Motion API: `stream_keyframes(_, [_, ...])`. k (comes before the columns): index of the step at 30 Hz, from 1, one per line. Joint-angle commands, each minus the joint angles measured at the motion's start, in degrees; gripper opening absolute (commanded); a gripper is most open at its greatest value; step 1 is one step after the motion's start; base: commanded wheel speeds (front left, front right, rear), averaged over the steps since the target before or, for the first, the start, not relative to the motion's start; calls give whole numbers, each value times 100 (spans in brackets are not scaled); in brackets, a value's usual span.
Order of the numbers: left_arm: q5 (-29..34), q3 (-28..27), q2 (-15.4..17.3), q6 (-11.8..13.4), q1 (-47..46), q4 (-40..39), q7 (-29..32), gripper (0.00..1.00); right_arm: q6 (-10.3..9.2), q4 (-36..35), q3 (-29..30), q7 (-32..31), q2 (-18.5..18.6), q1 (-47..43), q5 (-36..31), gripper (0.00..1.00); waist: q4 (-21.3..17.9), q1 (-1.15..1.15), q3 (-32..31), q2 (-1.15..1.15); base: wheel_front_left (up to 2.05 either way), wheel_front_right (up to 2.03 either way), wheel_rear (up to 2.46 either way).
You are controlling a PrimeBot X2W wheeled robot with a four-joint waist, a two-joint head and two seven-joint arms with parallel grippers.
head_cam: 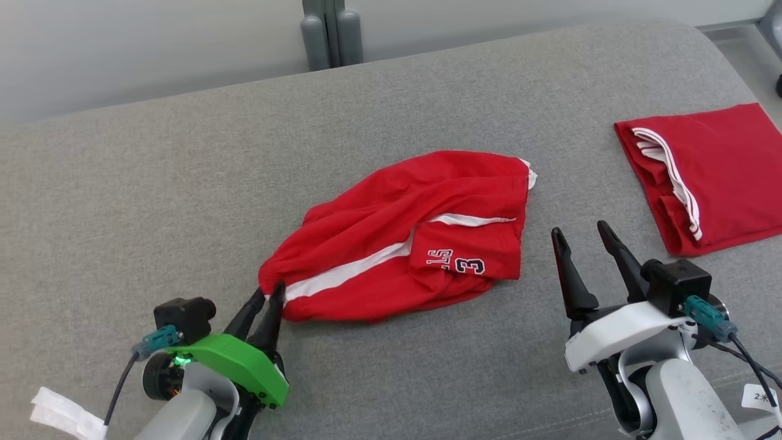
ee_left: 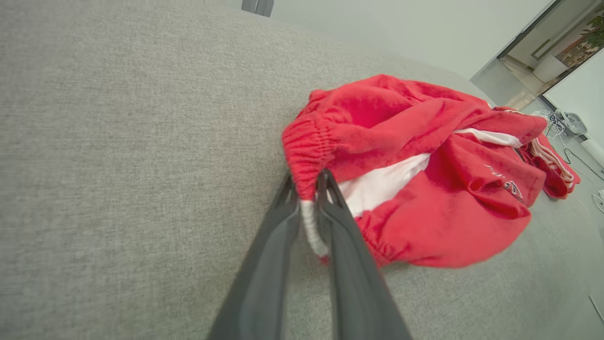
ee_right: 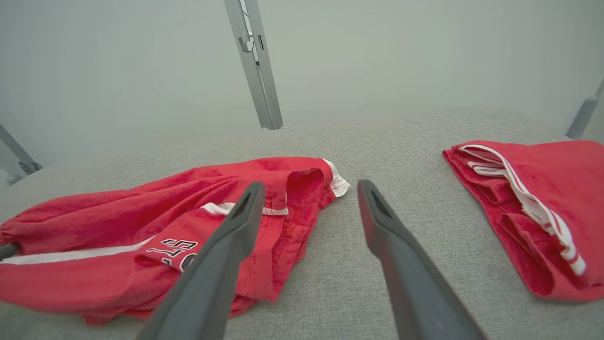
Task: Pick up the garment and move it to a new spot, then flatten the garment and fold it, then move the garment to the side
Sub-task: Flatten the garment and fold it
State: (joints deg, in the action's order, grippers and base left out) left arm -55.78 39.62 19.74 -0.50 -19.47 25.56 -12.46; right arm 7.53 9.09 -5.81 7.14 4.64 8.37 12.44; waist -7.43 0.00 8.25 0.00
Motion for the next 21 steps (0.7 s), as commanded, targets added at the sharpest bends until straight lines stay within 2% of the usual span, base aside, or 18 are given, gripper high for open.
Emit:
stream_keyframes(1, [133,15,-45,34,57,84,-78,100,-9,-18,21,-16,51,-108,-27,100,126,0,-149,0,0,0,0])
stream_keyframes(6, [477,-326,-121,154,155,132,-266,100,-9,-74,57,-80,90,-182,-37,100,233,0,-297,0,0,0,0])
stream_keyframes(10, [1098,-1169,-244,253,430,-440,-265,100,-9,-122,92,-127,105,-258,-56,100,345,0,-416,0,0,0,0])
stream_keyframes(16, [2178,-2410,-585,176,1140,-1285,-269,100,-9,-184,142,-183,120,-352,-51,100,507,0,-570,0,0,0,0])
stream_keyframes(21, [2845,-3089,-900,45,1607,-1637,-270,100,-9,-226,195,-223,111,-420,-63,100,624,0,-682,0,0,0,0])
